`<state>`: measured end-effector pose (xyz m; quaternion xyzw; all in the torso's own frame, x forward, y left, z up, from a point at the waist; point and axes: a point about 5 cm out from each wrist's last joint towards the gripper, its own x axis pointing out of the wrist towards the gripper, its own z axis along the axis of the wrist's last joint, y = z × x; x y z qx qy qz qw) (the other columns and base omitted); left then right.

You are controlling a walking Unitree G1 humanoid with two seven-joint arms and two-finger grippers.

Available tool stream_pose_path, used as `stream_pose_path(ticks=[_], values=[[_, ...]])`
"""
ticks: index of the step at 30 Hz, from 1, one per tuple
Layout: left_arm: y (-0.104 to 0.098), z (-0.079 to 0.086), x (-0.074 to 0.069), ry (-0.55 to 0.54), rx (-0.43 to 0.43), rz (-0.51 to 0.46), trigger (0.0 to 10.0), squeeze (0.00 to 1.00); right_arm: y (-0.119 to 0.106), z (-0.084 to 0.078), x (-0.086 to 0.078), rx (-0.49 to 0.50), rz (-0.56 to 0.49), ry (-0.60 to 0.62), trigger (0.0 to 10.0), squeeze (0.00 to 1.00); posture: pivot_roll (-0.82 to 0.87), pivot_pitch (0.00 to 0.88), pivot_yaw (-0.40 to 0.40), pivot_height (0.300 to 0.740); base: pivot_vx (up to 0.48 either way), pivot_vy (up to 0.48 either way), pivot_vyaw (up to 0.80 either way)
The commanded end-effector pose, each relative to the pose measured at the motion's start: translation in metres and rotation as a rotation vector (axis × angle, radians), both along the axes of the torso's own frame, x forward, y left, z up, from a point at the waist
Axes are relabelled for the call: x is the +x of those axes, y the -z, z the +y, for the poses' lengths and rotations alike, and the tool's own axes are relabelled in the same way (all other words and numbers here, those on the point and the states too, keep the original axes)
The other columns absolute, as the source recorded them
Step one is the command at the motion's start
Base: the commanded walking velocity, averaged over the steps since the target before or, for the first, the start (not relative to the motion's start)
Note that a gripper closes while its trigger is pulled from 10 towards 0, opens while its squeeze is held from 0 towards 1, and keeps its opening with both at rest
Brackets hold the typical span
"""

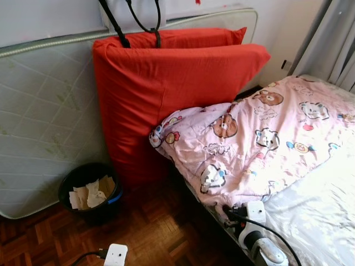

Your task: Clean up the room

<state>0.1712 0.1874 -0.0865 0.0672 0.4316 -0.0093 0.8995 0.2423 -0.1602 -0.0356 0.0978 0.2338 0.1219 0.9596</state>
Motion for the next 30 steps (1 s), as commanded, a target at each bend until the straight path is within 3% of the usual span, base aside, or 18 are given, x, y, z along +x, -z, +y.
stream_pose_path(ticks=[1, 6, 16, 17, 18, 19, 20, 25, 30], values=[[0.002, -0.001, -0.003, 0.005, 0.008, 0.015, 10.0, 0.00, 0.009, 0.000, -0.008, -0.041, 0.083, -0.005, 10.0, 0.00, -0.06, 0.000, -0.058, 0.740, 0.000, 0.000, 0.00], [0.002, -0.001, -0.003, 0.002, 0.009, 0.014, 10.0, 0.00, 0.025, -0.006, -0.027, -0.084, 0.205, 0.000, 10.0, 0.00, -0.05, 0.000, -0.059, 0.740, 0.000, 0.000, 0.00], [0.003, 0.001, -0.006, 0.003, 0.010, 0.023, 10.0, 0.00, 0.036, -0.021, -0.047, -0.151, 0.300, -0.021, 10.0, 0.00, -0.05, 0.000, -0.056, 0.740, 0.000, 0.000, 0.00], [0.003, 0.001, -0.006, 0.003, 0.010, 0.024, 10.0, 0.00, 0.037, -0.024, -0.050, -0.153, 0.304, -0.021, 10.0, 0.26, -0.05, 0.000, -0.056, 0.740, 0.000, 0.000, 0.00], [0.003, 0.001, -0.006, 0.004, 0.011, 0.026, 10.0, 0.00, 0.039, -0.028, -0.054, -0.152, 0.310, -0.018, 10.0, 0.88, -0.05, 0.000, -0.055, 0.740, 0.000, 0.000, 0.00], [0.003, 0.001, -0.007, 0.004, 0.011, 0.026, 10.0, 0.00, 0.039, -0.029, -0.056, -0.150, 0.312, -0.016, 10.0, 0.88, -0.05, 0.000, -0.055, 0.740, 0.000, 0.000, 0.00], [0.004, 0.000, -0.007, 0.005, 0.011, 0.032, 10.0, 0.00, 0.041, -0.037, -0.064, -0.147, 0.321, -0.009, 10.0, 1.00, -0.05, 0.000, -0.054, 0.740, 0.000, 0.000, 0.00], [0.005, -0.002, -0.008, 0.006, 0.013, 0.041, 10.0, 0.00, 0.045, -0.046, -0.078, -0.142, 0.334, -0.011, 10.0, 1.00, -0.05, 0.000, -0.055, 0.740, 0.000, 0.000, 0.00], [0.005, 0.000, -0.010, 0.001, 0.014, 0.047, 10.0, 0.00, 0.043, -0.045, -0.078, -0.103, 0.309, -0.029, 10.0, 1.00, -0.05, 0.000, -0.060, 0.740, 0.000, 0.000, 0.00]])
